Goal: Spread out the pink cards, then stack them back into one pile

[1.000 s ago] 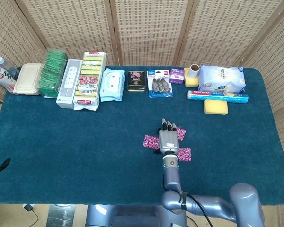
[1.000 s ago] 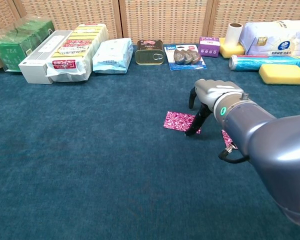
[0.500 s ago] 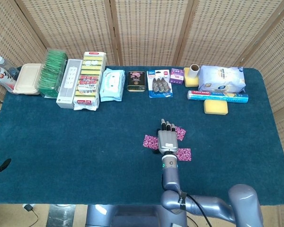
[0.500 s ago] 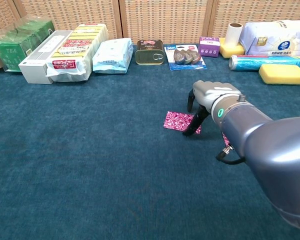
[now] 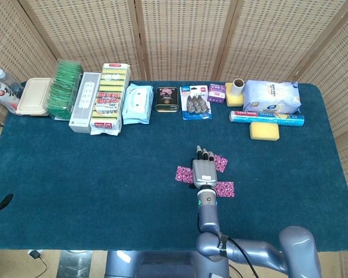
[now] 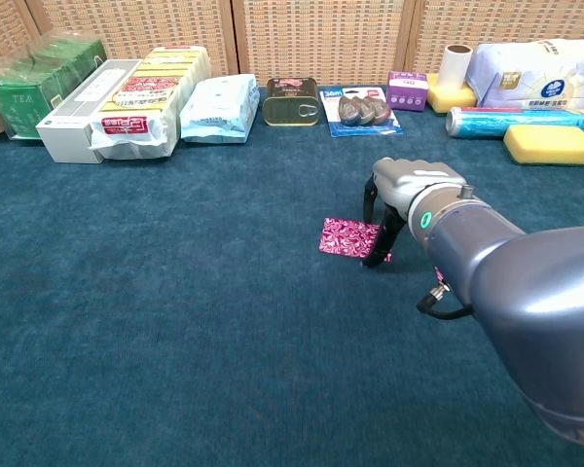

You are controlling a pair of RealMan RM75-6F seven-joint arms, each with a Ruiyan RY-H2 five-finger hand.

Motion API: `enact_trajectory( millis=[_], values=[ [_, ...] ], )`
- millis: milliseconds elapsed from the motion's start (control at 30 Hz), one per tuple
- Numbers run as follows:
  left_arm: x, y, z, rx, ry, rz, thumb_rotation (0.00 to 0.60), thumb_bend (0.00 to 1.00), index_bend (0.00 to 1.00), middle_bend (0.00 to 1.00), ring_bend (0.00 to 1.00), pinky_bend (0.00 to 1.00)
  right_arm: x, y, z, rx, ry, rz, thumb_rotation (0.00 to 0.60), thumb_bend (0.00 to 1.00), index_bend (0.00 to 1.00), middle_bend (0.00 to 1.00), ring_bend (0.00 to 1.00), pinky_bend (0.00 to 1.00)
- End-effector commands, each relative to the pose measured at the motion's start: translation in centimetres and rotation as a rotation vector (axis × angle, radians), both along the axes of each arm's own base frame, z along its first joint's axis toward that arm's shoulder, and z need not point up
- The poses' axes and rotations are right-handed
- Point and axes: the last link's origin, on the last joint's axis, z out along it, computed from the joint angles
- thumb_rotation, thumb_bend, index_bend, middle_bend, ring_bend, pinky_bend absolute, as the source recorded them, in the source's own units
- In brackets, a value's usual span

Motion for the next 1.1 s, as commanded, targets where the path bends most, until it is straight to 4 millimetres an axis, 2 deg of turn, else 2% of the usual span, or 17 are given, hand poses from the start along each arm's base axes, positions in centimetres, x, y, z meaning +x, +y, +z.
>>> enact_trajectory(
  millis=[33,333,667,867,967,1100],
  values=[
    [0.0,0.0,0.0,0.0,0.0,0.0,0.6,0.24,0.0,0.0,0.0,0.06,0.0,0.0,0.0,0.001,-0.002,-0.001,0.6,0.24,0.43,0.0,0.0,0.0],
    [0.0,0.0,0.0,0.003,0.0,0.0,0.6,0.24,0.0,0.0,0.0,0.06,0.1,0.2,0.5,0.003,-0.021,0.005,0.6,0.25,0.45,0.0,0.0,0.0],
    [0.1,0.0,-0.1,-0.001,0.003,-0.002,0.6,0.25,0.0,0.0,0.0,0.06,0.3,0.2,2.4,-0.021,-0.043,0.028,0.6,0.25,0.45,0.0,0.0,0.0],
    [0.0,0.0,0.0,0.0,0.0,0.0,0.6,0.25,0.0,0.0,0.0,0.06,-0.7,-0.7,4.6,-0.062,-0.012,0.02,0.6,0.25,0.45,0.0,0.0,0.0],
    [0.1,0.0,0.0,-0.001,0.0,-0.002,0.6,0.24,0.0,0.0,0.0,0.06,-1.7,-1.8,6.0,-0.088,0.024,-0.011,0.6,0.25,0.45,0.0,0.0,0.0],
    [0.1,0.0,0.0,0.001,-0.001,-0.001,0.6,0.24,0.0,0.0,0.0,0.06,-2.7,-2.6,6.8,-0.094,0.051,-0.041,0.6,0.25,0.45,0.0,0.0,0.01]
  ],
)
